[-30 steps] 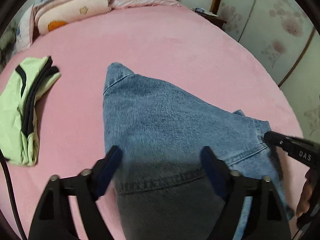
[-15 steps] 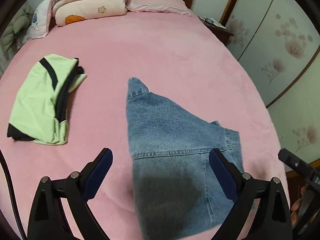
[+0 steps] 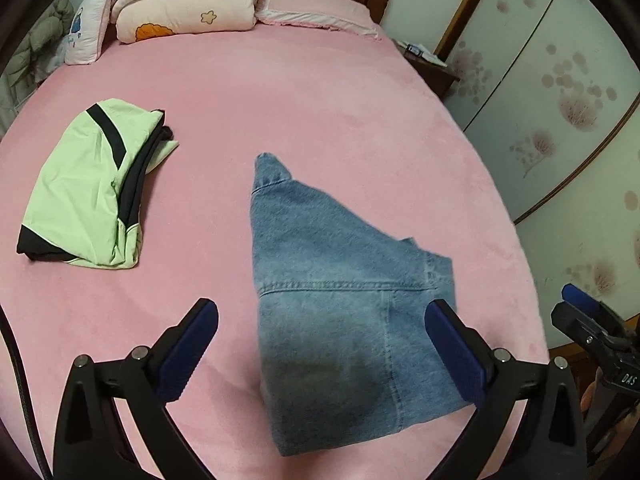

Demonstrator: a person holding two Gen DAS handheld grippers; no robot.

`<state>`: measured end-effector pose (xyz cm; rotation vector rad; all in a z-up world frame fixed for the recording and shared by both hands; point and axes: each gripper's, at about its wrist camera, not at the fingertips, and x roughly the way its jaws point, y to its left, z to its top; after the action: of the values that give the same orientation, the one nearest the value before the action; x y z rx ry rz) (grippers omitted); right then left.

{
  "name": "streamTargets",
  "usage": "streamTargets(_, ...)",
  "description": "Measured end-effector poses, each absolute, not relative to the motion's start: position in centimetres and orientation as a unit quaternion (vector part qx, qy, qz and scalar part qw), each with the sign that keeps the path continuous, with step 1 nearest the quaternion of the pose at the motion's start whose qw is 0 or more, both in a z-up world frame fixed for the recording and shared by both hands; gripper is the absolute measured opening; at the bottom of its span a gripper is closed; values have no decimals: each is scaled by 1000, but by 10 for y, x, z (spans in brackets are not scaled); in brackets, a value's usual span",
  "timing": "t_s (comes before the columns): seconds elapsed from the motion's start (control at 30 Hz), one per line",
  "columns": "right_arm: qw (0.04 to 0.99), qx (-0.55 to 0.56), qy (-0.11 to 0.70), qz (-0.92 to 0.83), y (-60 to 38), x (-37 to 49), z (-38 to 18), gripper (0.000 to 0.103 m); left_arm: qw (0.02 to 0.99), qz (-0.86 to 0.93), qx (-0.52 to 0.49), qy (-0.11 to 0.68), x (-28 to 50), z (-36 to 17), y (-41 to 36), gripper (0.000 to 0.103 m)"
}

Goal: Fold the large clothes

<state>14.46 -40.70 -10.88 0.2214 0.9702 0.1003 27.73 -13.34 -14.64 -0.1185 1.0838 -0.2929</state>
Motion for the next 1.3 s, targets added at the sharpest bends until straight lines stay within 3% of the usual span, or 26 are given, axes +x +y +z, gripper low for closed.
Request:
streamTargets(0.4,819,181,538,77,-440,157,-219,103,786,-199,-76,581,283,-251,-126,102)
streamTargets(0.6,775,234,578,100,-457,171,-281,103,748,-241,-143,602,299,-300,-122,102)
streamTargets(0.87,730,336,574,159,-473,192,-331,103,715,-253,-189,624,316,-343,-122,102)
streamTargets(1.03,733,318,563,210,-457,205,-333,102,709,-267,-192,624,321,-353,-132,102)
streamTargets(1.3,739,192,615,197,-415,217,-335,102,690,-284,-152,649,323,-357,-150,103)
